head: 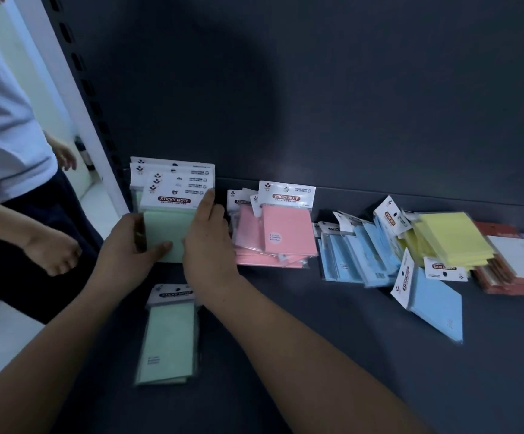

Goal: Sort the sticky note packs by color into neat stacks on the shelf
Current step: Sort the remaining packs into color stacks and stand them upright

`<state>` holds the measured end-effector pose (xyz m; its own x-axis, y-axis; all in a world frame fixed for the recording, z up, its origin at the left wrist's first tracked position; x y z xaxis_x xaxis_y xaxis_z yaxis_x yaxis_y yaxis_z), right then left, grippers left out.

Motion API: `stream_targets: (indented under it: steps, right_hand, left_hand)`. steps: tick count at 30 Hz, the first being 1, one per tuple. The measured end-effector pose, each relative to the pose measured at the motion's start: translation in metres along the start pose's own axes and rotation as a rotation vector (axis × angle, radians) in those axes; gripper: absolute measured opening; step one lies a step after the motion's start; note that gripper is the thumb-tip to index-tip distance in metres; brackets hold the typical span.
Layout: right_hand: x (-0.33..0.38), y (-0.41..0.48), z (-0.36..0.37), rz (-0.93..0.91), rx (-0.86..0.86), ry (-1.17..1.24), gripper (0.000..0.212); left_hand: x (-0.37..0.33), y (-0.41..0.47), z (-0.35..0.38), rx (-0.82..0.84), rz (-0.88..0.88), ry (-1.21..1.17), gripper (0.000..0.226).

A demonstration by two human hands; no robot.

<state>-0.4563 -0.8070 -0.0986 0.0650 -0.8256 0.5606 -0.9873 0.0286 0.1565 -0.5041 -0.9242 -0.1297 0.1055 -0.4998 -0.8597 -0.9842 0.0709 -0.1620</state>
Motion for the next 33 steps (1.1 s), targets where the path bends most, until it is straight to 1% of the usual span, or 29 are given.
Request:
stream_targets:
  steps: [3,6,9,10,12,14,15,17,18,24,29,33]
  right_hand:
    - [0.001,0.004,-0.003,0.002,0.001,-0.041,0.092]
    - [0.005,0.007,-0.004,-0.01,0.005,-0.095,0.094]
    - [0.008,0.008,-0.005,-0.009,0.007,-0.066,0.092]
    - [0.008,0.007,-0.006,-0.006,0.005,-0.044,0.092]
    - [0.01,0.005,-0.007,-0.002,-0.005,0.007,0.092]
    - [0.011,0.001,-0.008,0.004,-0.01,0.056,0.093]
    - [0.012,0.0,-0.008,0.009,-0.012,0.077,0.092]
    - [0.013,0.0,-0.009,0.015,-0.019,0.11,0.09]
    - [0.014,0.001,-0.009,0.015,-0.024,0.117,0.09]
    - [0.013,0.008,-0.011,-0.001,0.005,0.064,0.092]
    - [0.008,0.005,-0.01,0.02,0.013,0.118,0.091]
    - [0.01,-0.006,-0.02,0.013,-0.015,0.177,0.085]
  left_hand:
    - [-0.004,0.003,0.001,-0.033,0.024,0.034,0.038]
    - [-0.006,0.009,0.0,-0.066,0.007,0.065,0.035]
    - [-0.008,0.012,-0.002,-0.091,0.037,0.151,0.03]
    - [-0.007,0.011,-0.004,-0.114,0.038,0.209,0.031]
    - [-0.002,0.012,-0.009,-0.155,0.026,0.261,0.042]
    - [-0.001,0.011,-0.011,-0.111,0.054,0.2,0.048]
    - [-0.002,0.011,-0.009,-0.071,0.079,0.147,0.046]
    - [-0.005,0.008,-0.007,-0.032,0.07,0.072,0.037]
    - [-0.006,0.006,-0.006,-0.045,0.061,0.053,0.036]
    - [-0.004,0.005,-0.003,-0.149,0.037,0.068,0.043]
    - [-0.003,0.003,-0.003,-0.131,0.041,0.038,0.044]
    - [-0.008,-0.004,-0.005,-0.071,0.119,0.003,0.039]
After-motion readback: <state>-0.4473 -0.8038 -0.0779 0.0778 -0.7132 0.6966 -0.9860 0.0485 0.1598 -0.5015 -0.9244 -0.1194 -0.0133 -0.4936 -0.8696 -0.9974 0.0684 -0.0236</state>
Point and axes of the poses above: each hand's wrist, its own y-axis towards the middle knuckle, its own z-axis out of the palm, x = y × z, the point moved 6 cm from there along y, towards the middle knuckle, and after that the axes turned 14 degrees about -z, right-handed, at the moved point
